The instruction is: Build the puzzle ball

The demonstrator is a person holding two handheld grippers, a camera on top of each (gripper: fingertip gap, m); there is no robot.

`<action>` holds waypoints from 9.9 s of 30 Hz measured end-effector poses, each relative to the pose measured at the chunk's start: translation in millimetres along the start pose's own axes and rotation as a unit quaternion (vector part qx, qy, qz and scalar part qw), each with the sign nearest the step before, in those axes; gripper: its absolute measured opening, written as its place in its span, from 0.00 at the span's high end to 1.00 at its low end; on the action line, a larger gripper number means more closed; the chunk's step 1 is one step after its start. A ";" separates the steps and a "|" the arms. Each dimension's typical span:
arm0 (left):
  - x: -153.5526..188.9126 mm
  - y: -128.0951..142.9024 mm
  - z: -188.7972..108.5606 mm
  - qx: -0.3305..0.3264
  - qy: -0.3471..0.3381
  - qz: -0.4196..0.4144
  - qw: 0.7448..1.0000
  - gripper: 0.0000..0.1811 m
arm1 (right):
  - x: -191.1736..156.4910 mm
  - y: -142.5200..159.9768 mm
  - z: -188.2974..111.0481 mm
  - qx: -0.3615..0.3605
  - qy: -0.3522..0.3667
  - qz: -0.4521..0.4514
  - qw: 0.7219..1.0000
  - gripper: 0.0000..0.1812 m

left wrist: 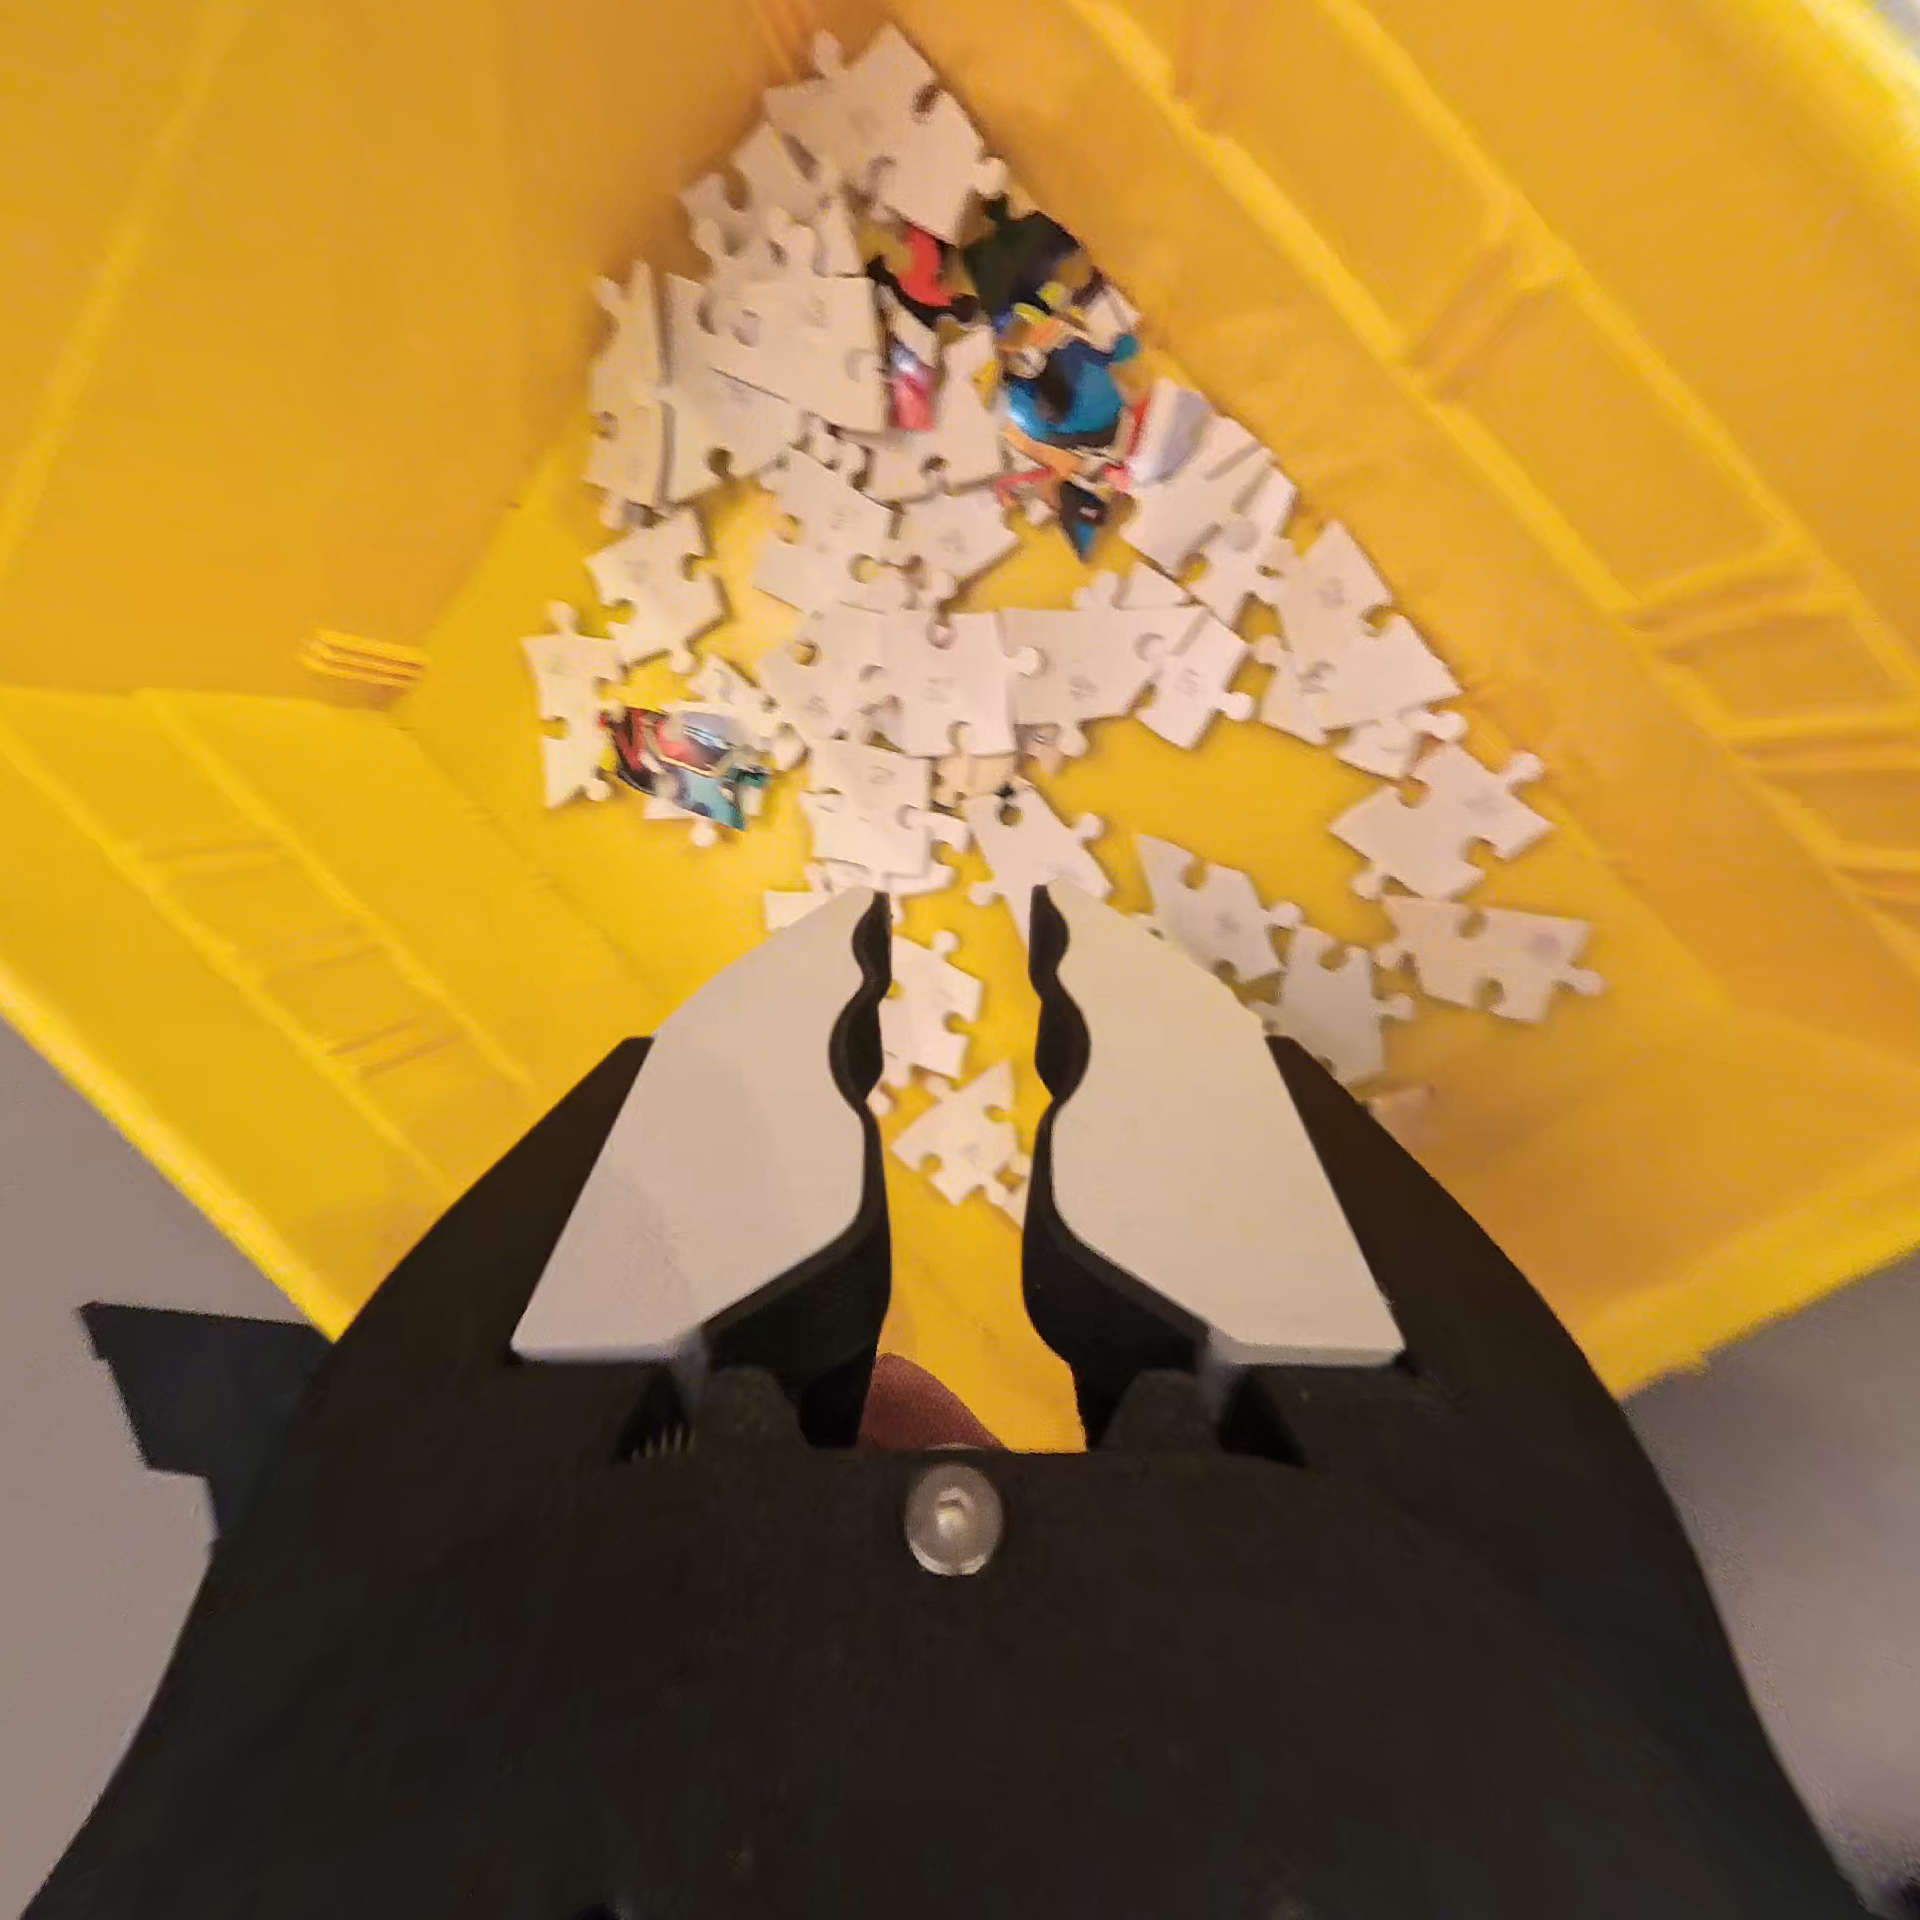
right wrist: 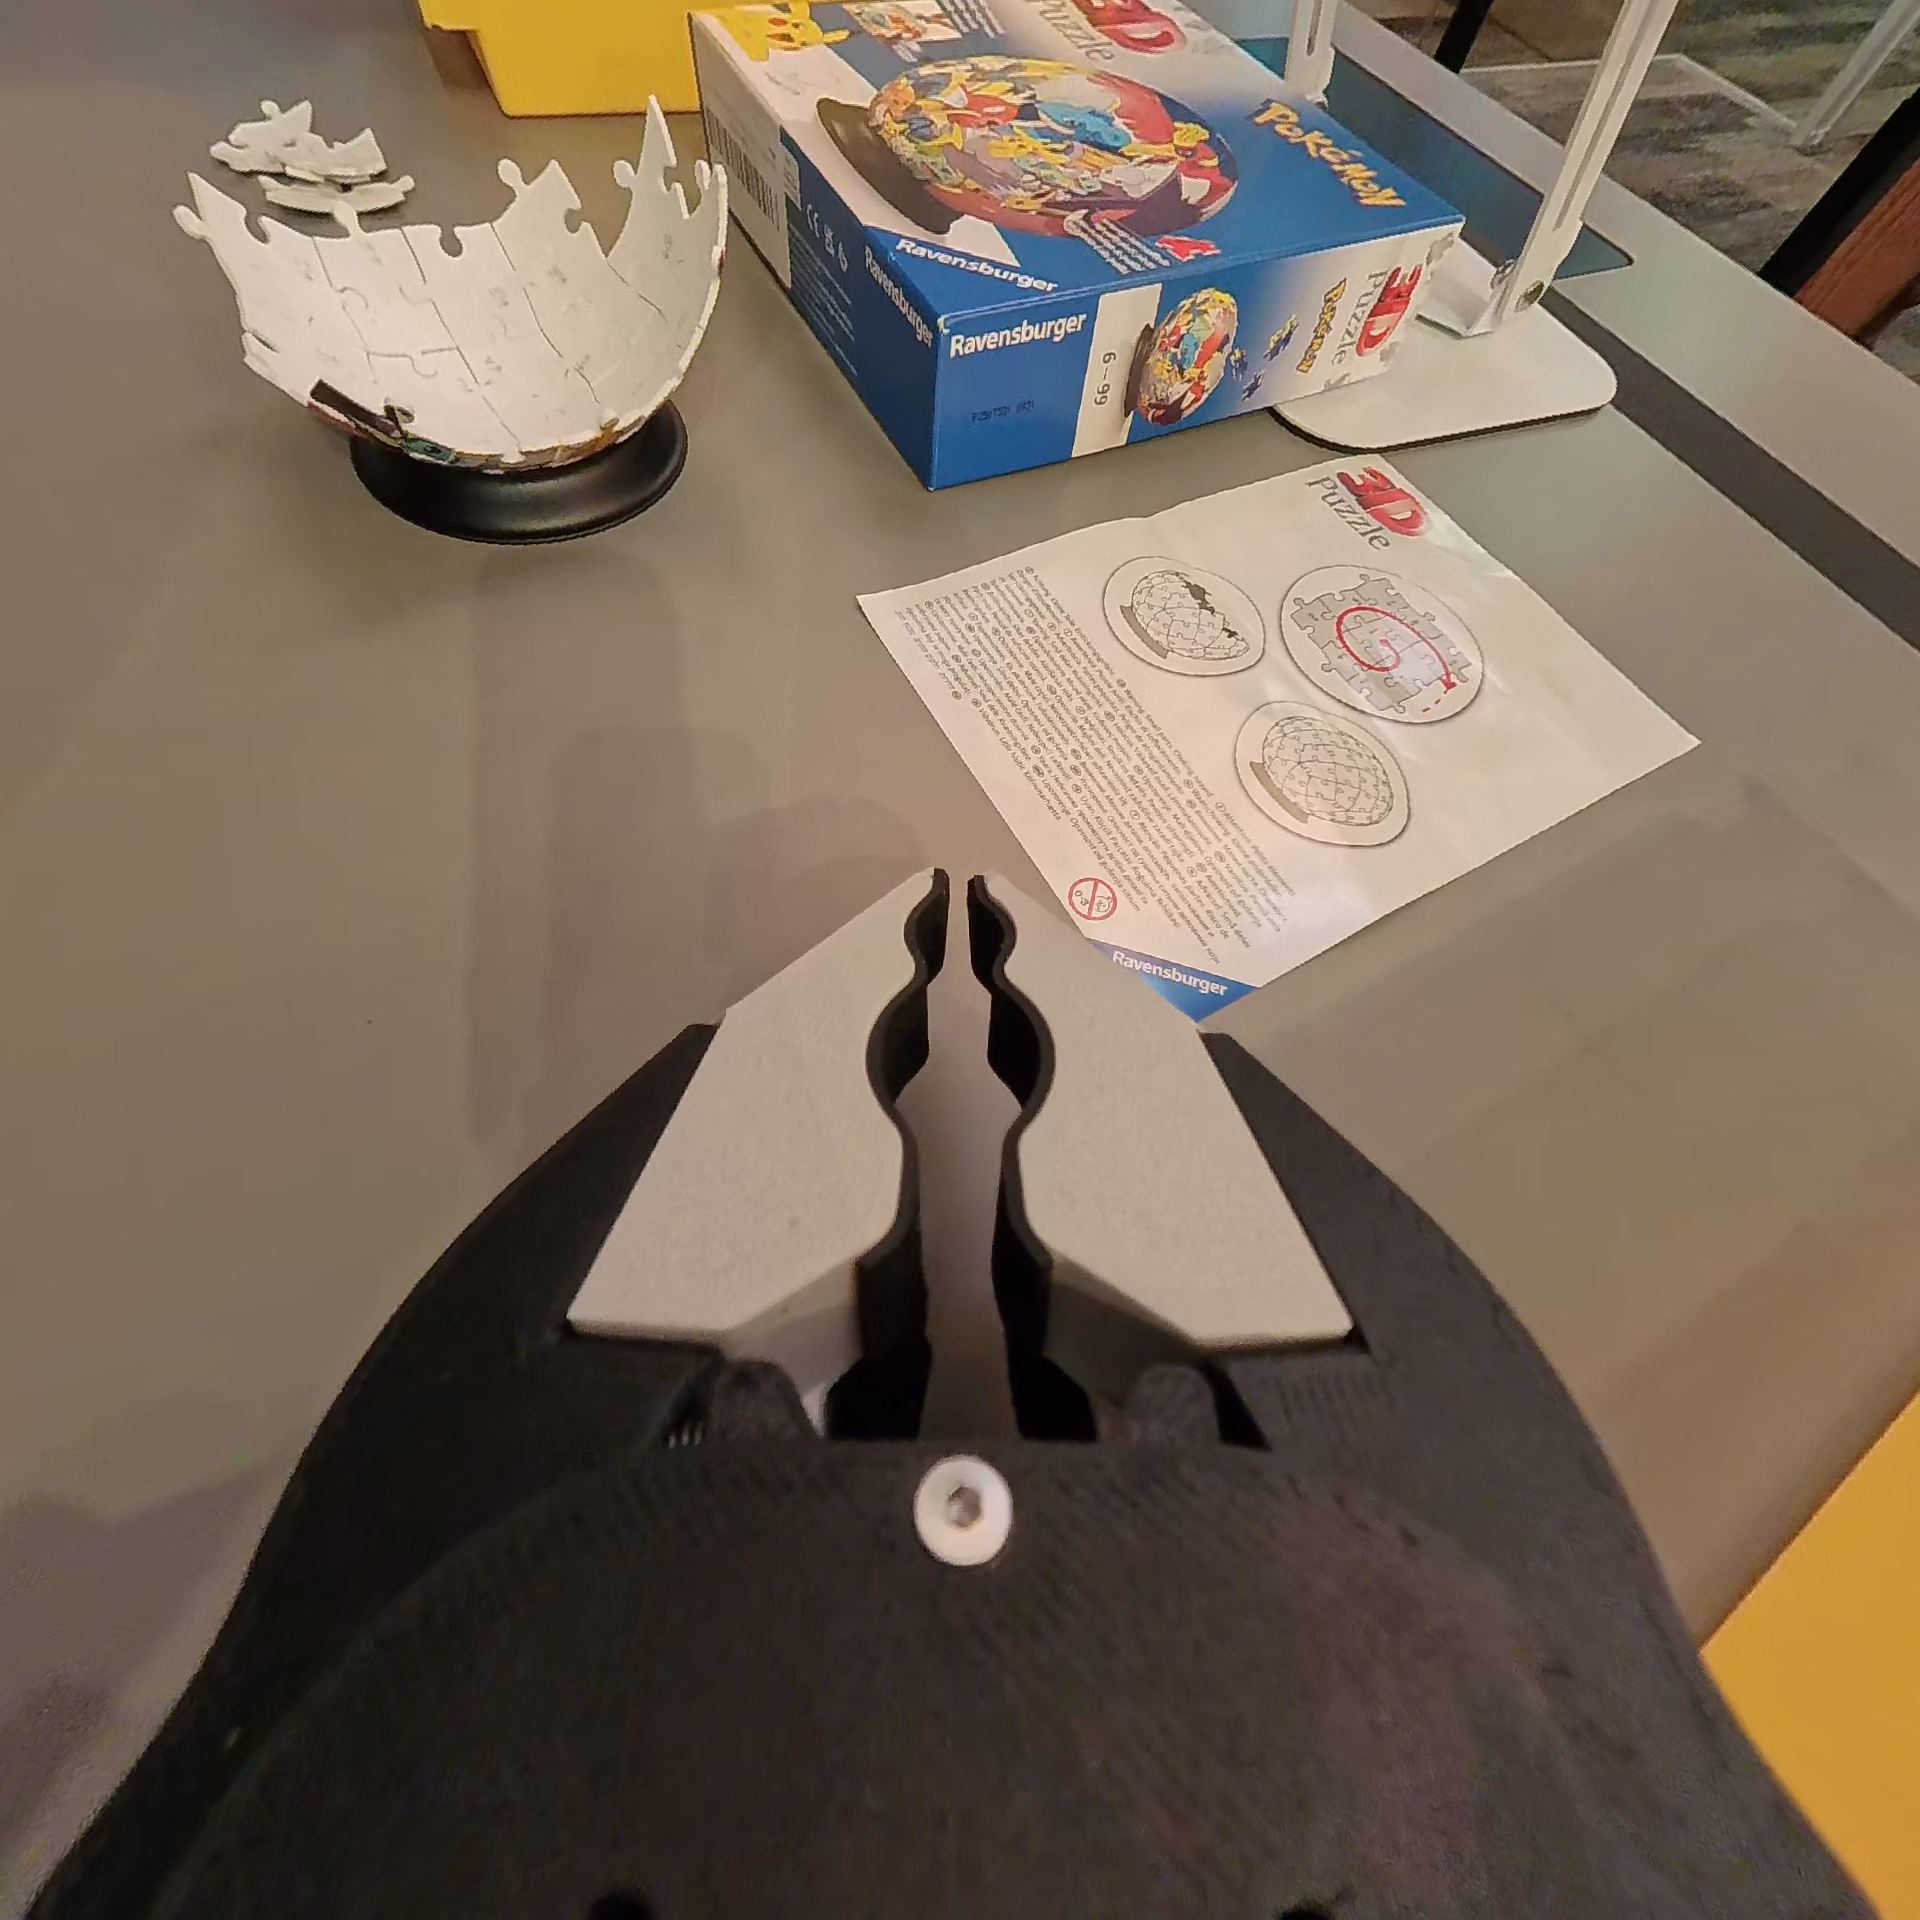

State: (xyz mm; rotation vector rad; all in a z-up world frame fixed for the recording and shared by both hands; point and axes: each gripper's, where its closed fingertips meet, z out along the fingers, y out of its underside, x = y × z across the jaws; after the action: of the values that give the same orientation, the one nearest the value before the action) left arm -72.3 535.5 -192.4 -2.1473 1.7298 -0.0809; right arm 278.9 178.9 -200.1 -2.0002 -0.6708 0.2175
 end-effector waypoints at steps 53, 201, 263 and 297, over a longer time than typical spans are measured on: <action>-73.8 -50.0 72.8 -0.054 -0.109 0.010 0.993 0.94 | 0.9 -4.8 -4.1 0.020 0.000 0.004 1.000 0.99; -59.3 -39.6 40.0 -0.027 -0.123 0.137 0.983 0.83 | 10.6 9.3 5.6 -0.032 -0.004 0.050 0.998 0.98; -41.9 -62.0 71.7 0.019 -0.004 0.136 0.990 0.75 | 11.5 2.3 0.2 -0.004 -0.003 0.051 0.999 0.98; -76.9 -62.6 51.5 0.059 -0.112 0.125 0.984 0.99 | 12.1 1.2 -2.0 0.003 -0.002 0.053 0.999 0.98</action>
State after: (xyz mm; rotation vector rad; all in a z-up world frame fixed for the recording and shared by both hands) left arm -18.2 632.5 -205.0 -1.7666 1.7957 0.1195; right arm 290.3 183.6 -198.6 -2.0311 -0.5666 0.2872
